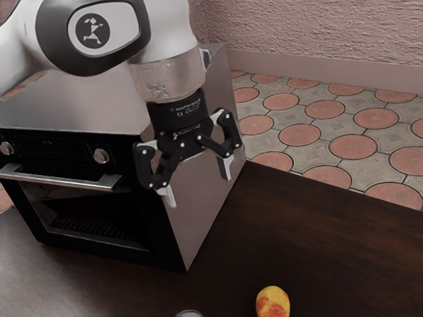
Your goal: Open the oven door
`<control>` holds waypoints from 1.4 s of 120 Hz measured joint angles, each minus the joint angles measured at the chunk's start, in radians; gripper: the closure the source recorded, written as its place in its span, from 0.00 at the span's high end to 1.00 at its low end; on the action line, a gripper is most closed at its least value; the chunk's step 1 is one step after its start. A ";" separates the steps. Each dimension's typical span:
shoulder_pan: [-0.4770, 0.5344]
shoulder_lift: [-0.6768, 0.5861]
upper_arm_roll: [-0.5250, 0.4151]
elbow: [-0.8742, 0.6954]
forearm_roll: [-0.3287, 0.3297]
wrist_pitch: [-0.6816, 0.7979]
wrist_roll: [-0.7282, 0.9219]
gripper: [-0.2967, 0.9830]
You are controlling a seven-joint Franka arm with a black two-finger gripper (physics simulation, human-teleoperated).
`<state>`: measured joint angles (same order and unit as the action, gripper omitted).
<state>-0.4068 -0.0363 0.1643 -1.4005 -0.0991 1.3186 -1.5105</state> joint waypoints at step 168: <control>0.473 -0.701 0.072 -0.822 0.253 0.615 -0.403 0.77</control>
<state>0.0662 -0.7372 0.2364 -2.2227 0.1535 1.9332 -1.9132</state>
